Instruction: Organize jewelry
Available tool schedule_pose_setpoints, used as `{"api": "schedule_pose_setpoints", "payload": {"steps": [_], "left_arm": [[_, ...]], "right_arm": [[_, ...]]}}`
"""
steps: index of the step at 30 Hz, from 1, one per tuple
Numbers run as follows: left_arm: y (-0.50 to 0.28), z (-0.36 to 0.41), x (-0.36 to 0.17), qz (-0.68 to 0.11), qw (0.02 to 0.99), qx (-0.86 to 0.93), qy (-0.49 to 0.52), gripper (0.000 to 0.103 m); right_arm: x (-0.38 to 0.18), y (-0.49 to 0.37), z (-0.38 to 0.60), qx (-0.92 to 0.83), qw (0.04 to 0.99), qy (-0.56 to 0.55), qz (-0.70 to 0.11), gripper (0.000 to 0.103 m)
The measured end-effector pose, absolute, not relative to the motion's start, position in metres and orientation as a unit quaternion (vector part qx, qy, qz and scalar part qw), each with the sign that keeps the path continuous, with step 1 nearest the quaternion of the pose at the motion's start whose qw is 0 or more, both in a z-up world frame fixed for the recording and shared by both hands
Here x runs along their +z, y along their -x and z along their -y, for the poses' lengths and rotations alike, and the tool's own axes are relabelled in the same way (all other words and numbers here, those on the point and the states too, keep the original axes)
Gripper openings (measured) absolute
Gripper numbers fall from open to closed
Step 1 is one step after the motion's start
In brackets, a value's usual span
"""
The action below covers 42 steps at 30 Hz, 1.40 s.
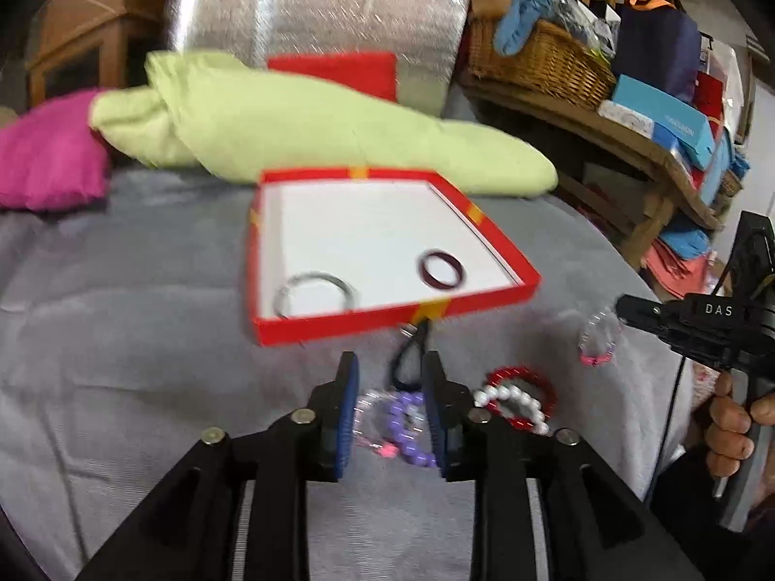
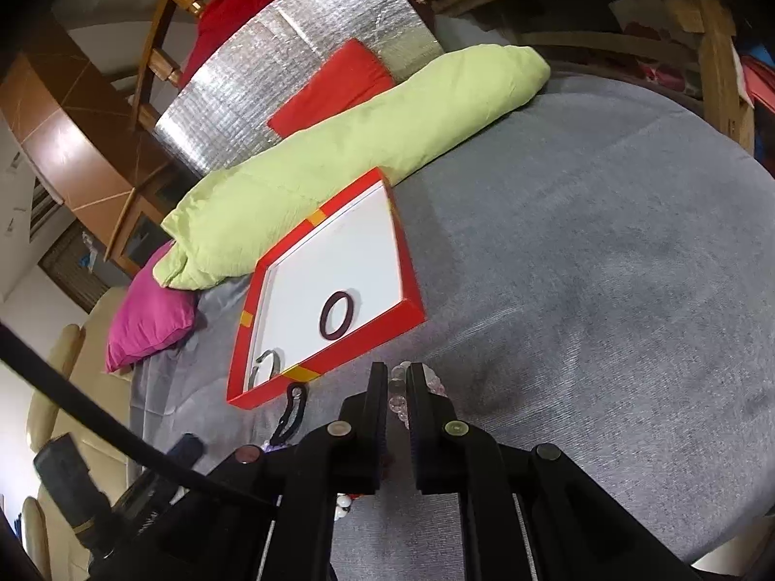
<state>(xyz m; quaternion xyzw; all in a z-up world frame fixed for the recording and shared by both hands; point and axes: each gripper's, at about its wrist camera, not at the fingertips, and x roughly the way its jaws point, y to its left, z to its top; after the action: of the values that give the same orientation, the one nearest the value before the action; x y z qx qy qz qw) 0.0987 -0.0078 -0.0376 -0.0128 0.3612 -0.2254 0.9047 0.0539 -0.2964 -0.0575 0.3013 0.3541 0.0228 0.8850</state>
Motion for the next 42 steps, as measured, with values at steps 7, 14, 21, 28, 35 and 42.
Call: {"api": "schedule_pose_setpoints", "payload": {"steps": [7,14,21,28,35,42], "left_arm": [[-0.131,0.036,-0.050,-0.410,0.865,-0.285,0.043,0.050],[-0.154,0.061,-0.073,-0.445,0.855,-0.265,0.012,0.049],[-0.166,0.064,-0.089,-0.468,0.849,-0.246,-0.010,0.024],[-0.165,0.065,-0.086,-0.455,0.855,-0.247,-0.025,0.012],[-0.153,0.061,-0.076,-0.436,0.862,-0.255,-0.031,0.012],[-0.136,0.053,-0.056,-0.398,0.878,-0.264,-0.026,0.012]], "right_arm": [[-0.057,-0.054,0.294,0.028,0.885,-0.299,-0.356,0.009],[-0.060,-0.059,0.294,0.028,0.883,-0.300,-0.360,0.009],[-0.058,-0.071,0.283,0.063,0.881,-0.308,-0.354,0.009],[-0.078,-0.081,0.293,0.027,0.861,-0.324,-0.392,0.011],[-0.094,-0.083,0.298,-0.013,0.848,-0.306,-0.434,0.014],[-0.102,-0.090,0.279,-0.027,0.852,-0.249,-0.460,0.021]]}}
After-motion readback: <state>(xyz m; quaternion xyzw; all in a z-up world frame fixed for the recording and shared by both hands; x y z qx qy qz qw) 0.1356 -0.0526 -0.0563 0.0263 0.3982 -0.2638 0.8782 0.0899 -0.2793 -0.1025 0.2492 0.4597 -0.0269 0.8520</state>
